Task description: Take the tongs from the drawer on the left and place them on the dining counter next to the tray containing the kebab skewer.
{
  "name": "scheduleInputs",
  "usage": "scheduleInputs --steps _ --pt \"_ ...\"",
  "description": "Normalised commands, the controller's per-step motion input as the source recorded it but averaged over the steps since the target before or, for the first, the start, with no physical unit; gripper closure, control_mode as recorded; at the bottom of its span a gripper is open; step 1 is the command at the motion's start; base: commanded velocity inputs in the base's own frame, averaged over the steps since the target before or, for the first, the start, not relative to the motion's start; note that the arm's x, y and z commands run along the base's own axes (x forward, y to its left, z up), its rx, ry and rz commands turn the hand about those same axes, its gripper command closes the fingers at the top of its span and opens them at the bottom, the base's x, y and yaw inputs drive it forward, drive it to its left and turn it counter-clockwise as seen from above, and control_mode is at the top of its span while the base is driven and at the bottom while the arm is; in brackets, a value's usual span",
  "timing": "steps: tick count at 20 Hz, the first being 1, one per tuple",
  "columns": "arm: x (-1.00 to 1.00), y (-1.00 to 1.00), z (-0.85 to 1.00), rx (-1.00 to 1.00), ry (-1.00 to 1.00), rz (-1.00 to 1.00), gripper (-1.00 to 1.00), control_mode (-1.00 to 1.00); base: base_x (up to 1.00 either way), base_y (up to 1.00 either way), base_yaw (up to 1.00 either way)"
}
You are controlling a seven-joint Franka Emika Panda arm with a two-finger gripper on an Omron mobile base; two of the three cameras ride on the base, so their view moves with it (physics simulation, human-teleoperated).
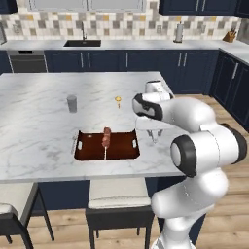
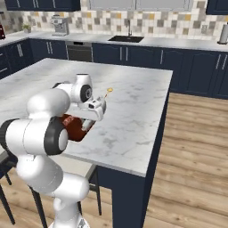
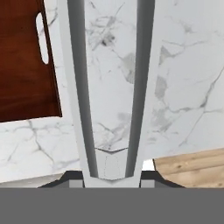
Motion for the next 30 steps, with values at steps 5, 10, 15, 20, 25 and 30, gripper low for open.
scheduleInputs --steps 5,10,15,20,25,30 --pt "0.33 0.0 -0.43 0.0 0.0 0.0 1.0 -1.0 0.0 0.0 0.0" --pt "0.1 0.0 -0.35 0.0 0.0 0.0 1.0 -1.0 0.0 0.0 0.0" --pt "0.0 0.0 -0.35 0.0 -0.01 -0.01 1.0 -1.0 0.0 0.0 0.0" --pt "0.0 0.0 -0.3 0.0 -0.1 0.0 1.0 -1.0 0.0 0.0 0.0" --pt "0.01 0.02 -0.29 0.0 -0.09 0.0 1.0 -1.0 0.0 0.0 0.0" --pt "0.0 0.01 -0.35 0.0 -0.14 0.0 1.0 -1.0 0.0 0.0 0.0"
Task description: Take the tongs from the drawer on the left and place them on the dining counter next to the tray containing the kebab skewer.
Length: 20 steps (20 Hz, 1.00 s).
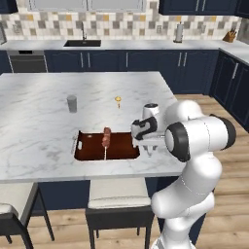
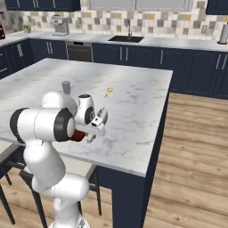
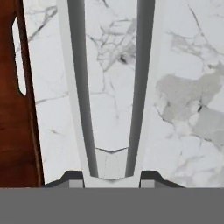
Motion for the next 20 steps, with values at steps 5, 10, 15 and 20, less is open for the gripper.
scheduleInputs --steps 5,10,15,20 --pt "0.09 0.02 -0.3 0.0 -0.13 0.0 1.0 -1.0 0.0 0.0 0.0" --pt "0.14 0.02 -0.27 0.0 -0.08 0.0 1.0 -1.0 0.0 0.0 0.0" --pt "0.13 0.07 -0.29 0.0 -0.06 0.0 1.0 -1.0 0.0 0.0 0.0" --pt "0.07 0.16 -0.29 0.0 0.0 0.0 1.0 -1.0 0.0 0.0 0.0"
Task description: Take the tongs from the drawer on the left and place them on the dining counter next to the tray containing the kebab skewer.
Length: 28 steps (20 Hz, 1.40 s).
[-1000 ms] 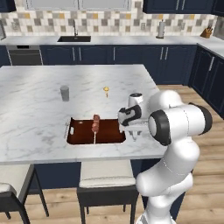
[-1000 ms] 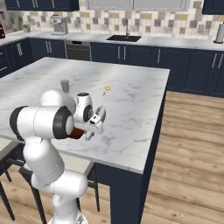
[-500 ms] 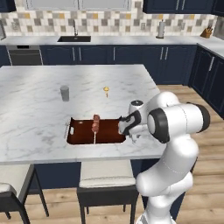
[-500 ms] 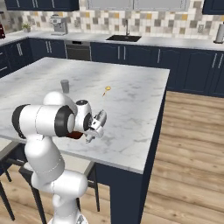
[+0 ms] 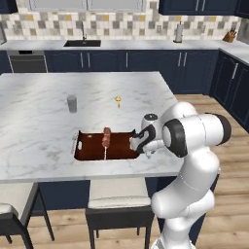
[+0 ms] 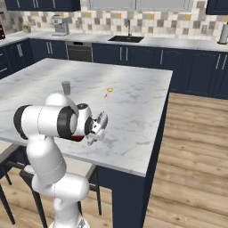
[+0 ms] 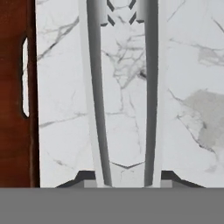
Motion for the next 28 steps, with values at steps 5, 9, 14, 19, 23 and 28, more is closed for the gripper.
scheduleInputs --steps 5,9,14,19,23,28 --pt "0.0 0.0 0.01 0.0 -0.01 -0.01 -1.0 -1.0 0.0 0.0 0.0" --pt "-0.01 0.0 0.2 0.0 0.0 -0.02 -1.0 -1.0 0.0 0.0 0.0" --pt "-0.01 0.0 0.44 0.0 0.0 -0.03 -1.0 -1.0 0.0 0.0 0.0" --pt "-0.1 -0.05 0.54 0.0 0.0 -0.03 -1.0 -1.0 0.0 0.0 0.0" --pt "-0.21 -0.11 0.53 0.0 0.0 -0.03 -1.0 -1.0 0.0 0.0 0.0" --pt "-0.24 -0.1 0.44 0.0 0.0 -0.02 -1.0 -1.0 0.0 0.0 0.0"
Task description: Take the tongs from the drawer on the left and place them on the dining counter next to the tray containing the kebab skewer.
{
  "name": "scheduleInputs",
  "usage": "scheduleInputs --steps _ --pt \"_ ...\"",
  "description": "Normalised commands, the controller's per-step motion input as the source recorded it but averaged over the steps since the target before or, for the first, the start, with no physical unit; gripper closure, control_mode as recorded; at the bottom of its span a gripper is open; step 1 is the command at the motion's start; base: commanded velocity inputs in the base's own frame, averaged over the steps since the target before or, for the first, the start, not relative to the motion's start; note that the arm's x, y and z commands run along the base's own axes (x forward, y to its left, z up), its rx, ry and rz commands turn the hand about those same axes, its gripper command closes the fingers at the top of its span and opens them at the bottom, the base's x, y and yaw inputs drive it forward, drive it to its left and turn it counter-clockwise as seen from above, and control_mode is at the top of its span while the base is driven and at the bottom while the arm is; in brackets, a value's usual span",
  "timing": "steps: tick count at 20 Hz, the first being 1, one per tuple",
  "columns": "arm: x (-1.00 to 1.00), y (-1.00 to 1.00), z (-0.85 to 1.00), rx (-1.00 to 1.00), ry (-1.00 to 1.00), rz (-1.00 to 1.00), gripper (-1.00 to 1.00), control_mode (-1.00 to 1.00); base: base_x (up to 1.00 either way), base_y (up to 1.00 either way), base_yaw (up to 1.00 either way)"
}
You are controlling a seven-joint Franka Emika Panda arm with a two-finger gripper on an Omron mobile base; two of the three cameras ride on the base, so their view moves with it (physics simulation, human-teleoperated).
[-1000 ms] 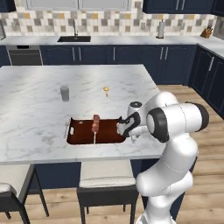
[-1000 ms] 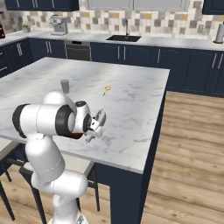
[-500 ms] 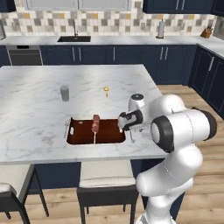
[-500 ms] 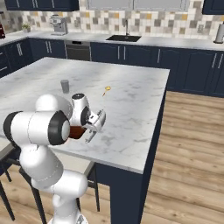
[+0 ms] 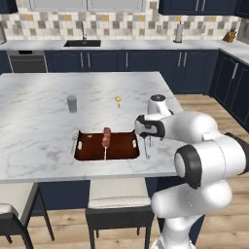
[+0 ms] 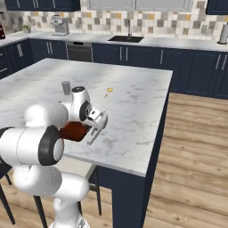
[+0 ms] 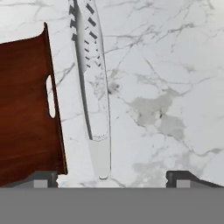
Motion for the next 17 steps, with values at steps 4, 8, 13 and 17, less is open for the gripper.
scheduleInputs --steps 4,8,13,17 --pt "-0.27 -0.08 0.57 0.0 0.0 0.0 -1.0 -1.0 0.0 0.0 0.0" --pt "-0.23 -0.06 0.55 0.0 0.0 0.0 -1.0 -1.0 0.0 0.0 0.0" --pt "-0.31 0.0 0.46 -0.01 0.0 0.0 -1.0 -1.0 0.0 0.0 0.0" --pt "-0.37 0.0 0.49 -0.02 -0.02 0.0 -1.0 -1.0 0.0 0.0 0.0"
